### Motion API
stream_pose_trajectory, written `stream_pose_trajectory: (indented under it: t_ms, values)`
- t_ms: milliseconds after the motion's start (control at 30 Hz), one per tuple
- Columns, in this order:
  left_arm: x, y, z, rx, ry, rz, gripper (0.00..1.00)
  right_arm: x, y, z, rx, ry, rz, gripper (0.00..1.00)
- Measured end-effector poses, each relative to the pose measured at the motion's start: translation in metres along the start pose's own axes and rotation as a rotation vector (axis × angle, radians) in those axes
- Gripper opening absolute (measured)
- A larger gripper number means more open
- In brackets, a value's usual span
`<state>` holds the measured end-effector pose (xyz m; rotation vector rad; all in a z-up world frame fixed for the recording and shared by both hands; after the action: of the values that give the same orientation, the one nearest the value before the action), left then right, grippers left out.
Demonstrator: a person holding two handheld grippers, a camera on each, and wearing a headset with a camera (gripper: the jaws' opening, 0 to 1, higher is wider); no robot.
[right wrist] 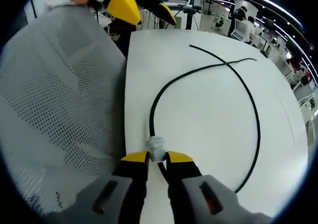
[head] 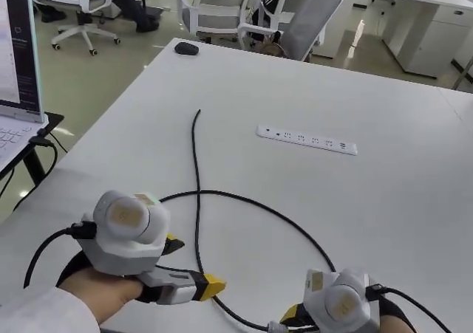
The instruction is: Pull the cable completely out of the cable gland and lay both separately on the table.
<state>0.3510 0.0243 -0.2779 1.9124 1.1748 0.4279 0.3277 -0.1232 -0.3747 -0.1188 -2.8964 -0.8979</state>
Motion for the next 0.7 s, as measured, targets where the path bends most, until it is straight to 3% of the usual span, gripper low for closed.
stream_pose_trajectory:
  t_ms: [200,367,433,533,700]
  values:
    - [-0.004,0.008,-0.002,-0.046,-0.021,0.024,0.54,-0.003,0.027,-0.024,-0.058,-0.058,-0.066,0.12]
    - [-0.013,0.018,-0.004,-0.106,-0.062,0.057,0.49,-0.001,0.051,-0.046,-0.101,-0.105,-0.133,0.12]
    - [-0.02,0.023,-0.007,-0.133,-0.094,0.053,0.47,-0.001,0.063,-0.055,-0.134,-0.115,-0.146,0.12]
    - [-0.034,0.032,-0.013,-0.167,-0.196,-0.048,0.46,0.001,0.077,-0.07,-0.159,-0.134,-0.185,0.12]
    - [-0.053,0.046,-0.024,-0.209,-0.269,0.028,0.4,0.006,0.105,-0.098,-0.224,-0.172,-0.266,0.11]
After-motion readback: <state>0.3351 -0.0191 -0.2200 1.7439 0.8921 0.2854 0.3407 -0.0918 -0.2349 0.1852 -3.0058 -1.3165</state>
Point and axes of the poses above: the centre of the closed fingertips' face, and the gripper's own axes: z roughly forward along the fingers, x roughly to its left, y roughly out of its top, the point moved 2 cm from there along -z, roughly backward along the fingers, and after that the axes turned 9 degrees about y, right-handed, at the moved point
